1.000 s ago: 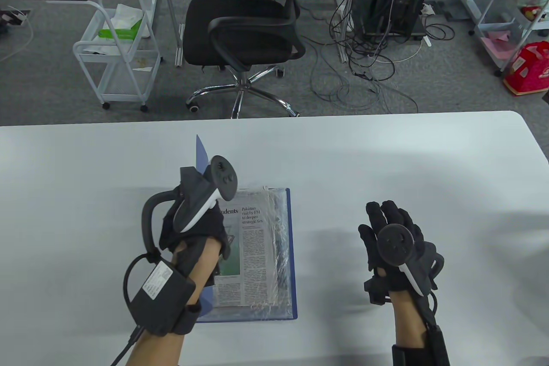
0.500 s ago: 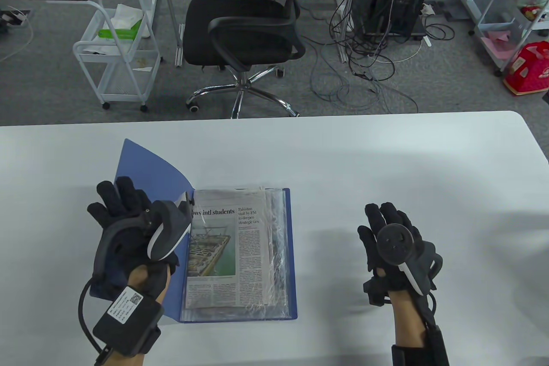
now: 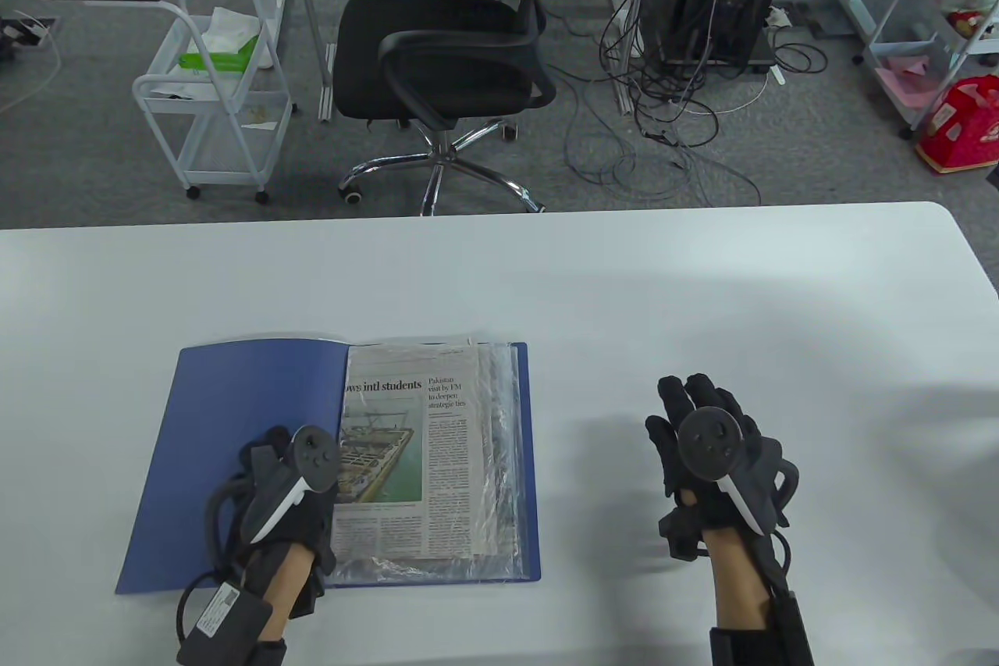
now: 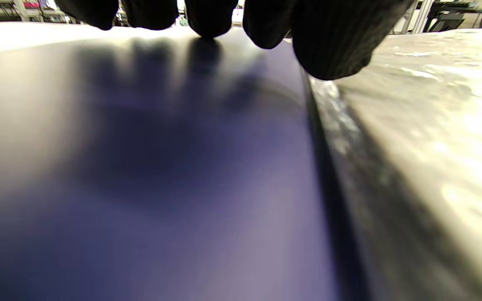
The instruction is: Pull newspapers from file folder
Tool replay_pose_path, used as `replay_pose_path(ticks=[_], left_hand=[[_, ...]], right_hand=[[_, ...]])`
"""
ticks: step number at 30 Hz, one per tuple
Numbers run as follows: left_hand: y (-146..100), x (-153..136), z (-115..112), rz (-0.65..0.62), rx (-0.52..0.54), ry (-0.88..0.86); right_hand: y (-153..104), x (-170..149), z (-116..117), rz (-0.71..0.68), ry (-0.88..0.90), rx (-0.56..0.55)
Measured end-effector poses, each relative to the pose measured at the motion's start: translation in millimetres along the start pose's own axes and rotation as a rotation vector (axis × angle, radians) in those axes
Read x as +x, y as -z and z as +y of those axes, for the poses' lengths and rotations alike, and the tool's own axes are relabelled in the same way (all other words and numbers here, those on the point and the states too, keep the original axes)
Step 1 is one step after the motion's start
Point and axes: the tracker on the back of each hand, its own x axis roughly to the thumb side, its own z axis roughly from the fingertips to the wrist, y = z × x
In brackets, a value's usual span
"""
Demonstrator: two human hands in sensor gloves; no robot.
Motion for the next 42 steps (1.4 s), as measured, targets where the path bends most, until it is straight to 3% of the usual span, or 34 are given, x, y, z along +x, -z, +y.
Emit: replay_pose_path(ticks=[4, 7, 9, 12, 14, 17, 22, 26, 31, 36, 42], left_hand=[[-8, 11, 2, -0.106, 0.048, -0.019], [-20, 34, 0, -0.322, 0.027, -0.023], [-26, 51, -6, -0.504, -0.064, -0.038], [-32, 69, -18, -0.637, -0.211, -0.037], [-33, 75, -27, -0.625, -0.279, 0.039], [-33, 80, -36, -0.614, -0.287, 0.128], [-36, 84, -36, -0.606, -0.244, 0.162], [-37, 85, -35, -0.602, -0.235, 0.173], [-36, 86, -35, -0.598, -0.239, 0.179], [-37, 85, -36, -0.608, -0.248, 0.175], [-36, 82, -38, -0.606, -0.283, 0.137]], right_hand=[[-1, 3, 2, -0.011, 0.007, 0.009], [-2, 12, 1, -0.033, 0.014, 0.005], [-3, 22, 0, -0.054, 0.029, 0.005], [3, 44, 0, -0.096, 0.056, 0.02], [11, 68, 4, -0.134, 0.053, 0.05], [27, 106, 17, -0.177, 0.054, 0.099], [63, 183, 61, -0.218, 0.01, 0.204], [92, 223, 96, -0.197, -0.054, 0.251], [117, 243, 130, -0.118, -0.191, 0.364], [128, 244, 137, -0.086, -0.154, 0.397], [134, 240, 131, -0.021, -0.05, 0.286]])
